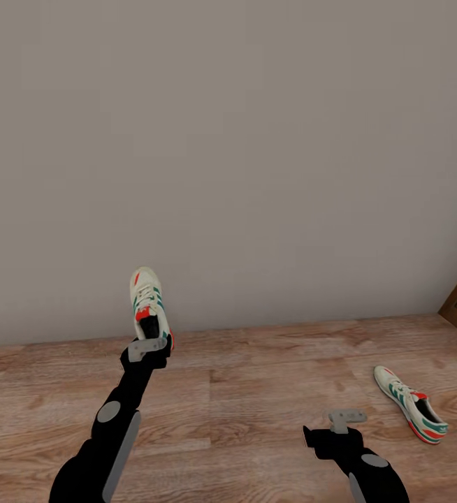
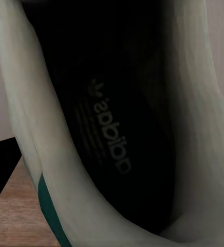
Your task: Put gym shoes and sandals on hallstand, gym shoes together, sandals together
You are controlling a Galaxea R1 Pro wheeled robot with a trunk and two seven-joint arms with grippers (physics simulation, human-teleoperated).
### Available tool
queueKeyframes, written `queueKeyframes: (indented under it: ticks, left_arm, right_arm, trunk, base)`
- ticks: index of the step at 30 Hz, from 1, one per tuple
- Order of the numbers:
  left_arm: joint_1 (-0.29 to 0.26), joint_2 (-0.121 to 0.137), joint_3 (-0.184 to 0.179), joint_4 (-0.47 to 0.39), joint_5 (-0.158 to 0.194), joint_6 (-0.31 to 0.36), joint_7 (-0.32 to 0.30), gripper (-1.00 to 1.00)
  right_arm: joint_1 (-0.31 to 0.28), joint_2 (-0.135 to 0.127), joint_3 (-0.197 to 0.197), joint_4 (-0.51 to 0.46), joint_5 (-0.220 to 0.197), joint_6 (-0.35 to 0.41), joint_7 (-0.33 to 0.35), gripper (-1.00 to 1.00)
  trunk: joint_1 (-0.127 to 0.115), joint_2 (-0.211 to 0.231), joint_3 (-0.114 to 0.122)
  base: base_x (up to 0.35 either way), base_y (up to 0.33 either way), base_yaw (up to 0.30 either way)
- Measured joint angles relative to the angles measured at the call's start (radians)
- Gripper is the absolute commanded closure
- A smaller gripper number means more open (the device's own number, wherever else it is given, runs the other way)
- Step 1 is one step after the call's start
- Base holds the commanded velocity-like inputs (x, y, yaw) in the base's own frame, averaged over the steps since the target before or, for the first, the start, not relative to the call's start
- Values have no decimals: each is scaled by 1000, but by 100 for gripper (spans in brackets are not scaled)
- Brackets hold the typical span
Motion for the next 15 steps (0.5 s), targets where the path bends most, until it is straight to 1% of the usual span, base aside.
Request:
queueKeyframes:
  ticks: [4,12,15]
  left_arm:
    - [0,0,0,4,0,-1,0,100]
    - [0,0,0,6,0,0,0,100]
    - [0,0,1,6,0,0,0,100]
  right_arm:
    - [0,0,0,0,0,0,0,-100]
    - [0,0,0,-1,0,0,0,-100]
    - [0,0,0,-1,0,0,0,-100]
  trunk:
    - [0,0,0]
    - [0,0,0]
    - [0,0,0]
  base:
    - [35,-348,0]
    - [111,-350,3]
    - [36,-350,132]
